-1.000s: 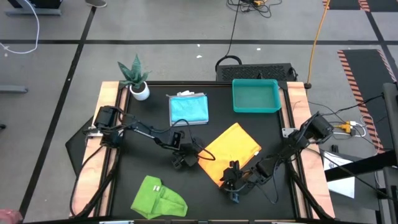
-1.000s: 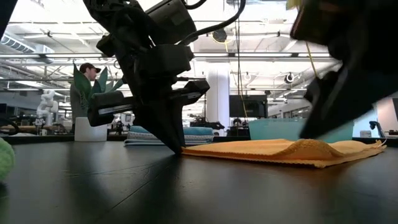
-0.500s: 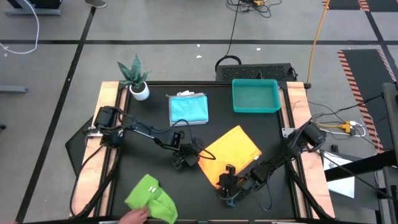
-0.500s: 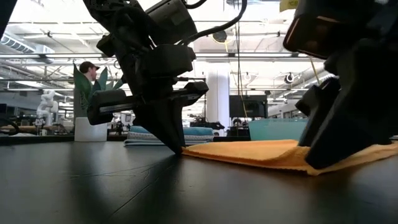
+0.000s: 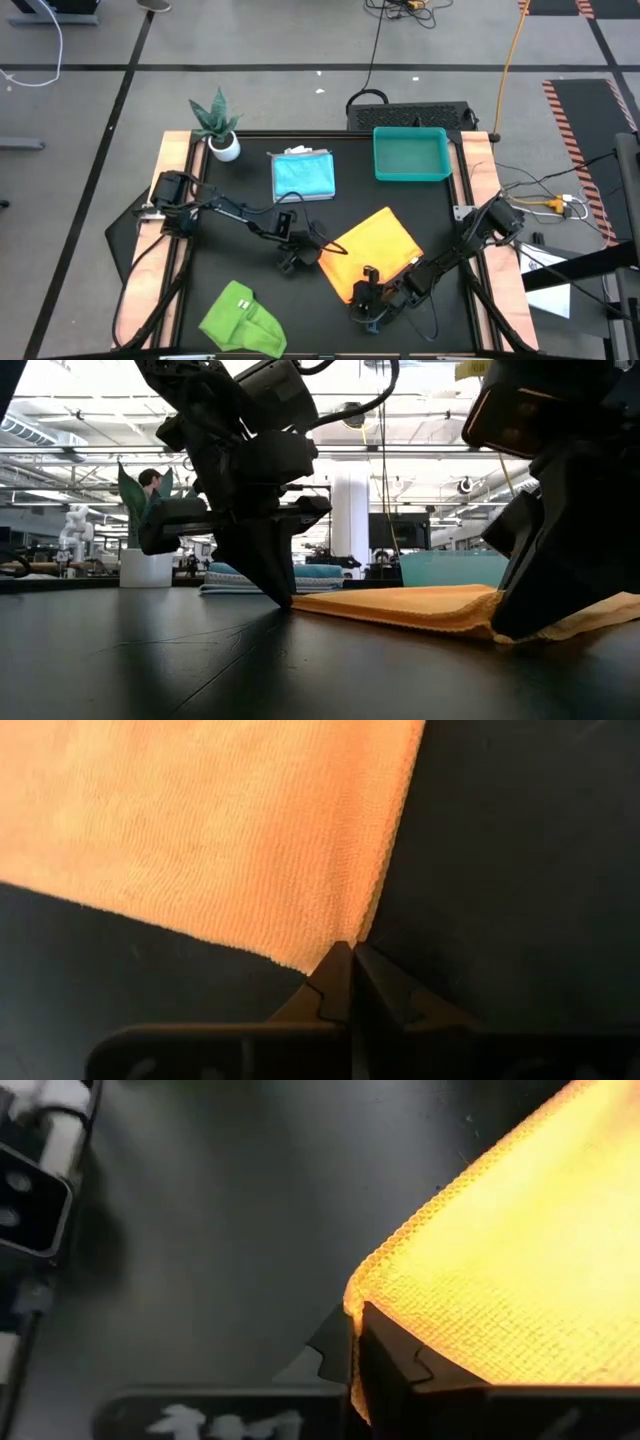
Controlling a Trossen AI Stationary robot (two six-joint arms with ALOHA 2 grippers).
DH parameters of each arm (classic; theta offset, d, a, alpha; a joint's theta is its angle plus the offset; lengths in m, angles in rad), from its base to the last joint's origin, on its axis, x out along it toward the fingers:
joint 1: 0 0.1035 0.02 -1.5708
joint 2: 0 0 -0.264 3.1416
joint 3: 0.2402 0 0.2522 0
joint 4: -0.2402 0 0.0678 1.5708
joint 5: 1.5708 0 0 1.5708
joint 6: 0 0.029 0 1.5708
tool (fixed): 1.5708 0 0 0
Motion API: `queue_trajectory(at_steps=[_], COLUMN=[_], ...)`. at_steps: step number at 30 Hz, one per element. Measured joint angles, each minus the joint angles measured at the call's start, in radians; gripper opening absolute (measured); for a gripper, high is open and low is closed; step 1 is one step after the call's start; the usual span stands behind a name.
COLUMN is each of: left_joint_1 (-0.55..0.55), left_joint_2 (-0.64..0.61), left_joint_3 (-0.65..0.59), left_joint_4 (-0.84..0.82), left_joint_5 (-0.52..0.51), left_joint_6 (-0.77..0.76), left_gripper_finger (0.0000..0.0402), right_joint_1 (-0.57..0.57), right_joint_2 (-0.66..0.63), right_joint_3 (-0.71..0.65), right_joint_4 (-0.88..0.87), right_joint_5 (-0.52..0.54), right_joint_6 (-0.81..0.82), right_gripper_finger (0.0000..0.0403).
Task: Fold microfiber towels
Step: Fold the yellow microfiber towel
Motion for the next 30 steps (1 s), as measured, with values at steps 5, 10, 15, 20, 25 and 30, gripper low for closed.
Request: queue_trajectory(at_steps=[5,10,15,20,25,30], left_joint_1=[-0.011,-0.047,-0.145,-0.292,-0.369,-0.329], left_joint_2=[-0.080,-0.188,-0.250,-0.261,-0.272,-0.312], left_joint_3=[-0.008,-0.004,-0.003,-0.003,0.026,0.026], left_joint_4=[-0.097,-0.184,-0.241,-0.201,-0.188,-0.155], left_joint_5=[0.030,0.024,0.054,0.092,0.082,0.034], left_joint_6=[-0.104,-0.240,-0.488,-0.771,-0.984,-0.979], left_gripper_finger=[0.0004,0.0003,0.0003,0.0002,0.0005,0.0003], right_joint_1=[-0.021,-0.031,-0.018,0.021,0.086,0.153], right_joint_2=[-0.067,-0.116,-0.131,-0.129,-0.129,-0.147], right_joint_3=[-0.006,-0.004,0.023,0.116,0.165,0.131], right_joint_4=[0.061,0.145,0.295,0.286,0.284,0.230], right_joint_5=[-0.024,-0.071,-0.117,-0.139,-0.075,0.075], right_joint_6=[0.089,0.199,0.256,0.278,0.325,0.420], right_gripper_finger=[0.0001,0.0001,0.0001,0.0000,0.0000,0.0000])
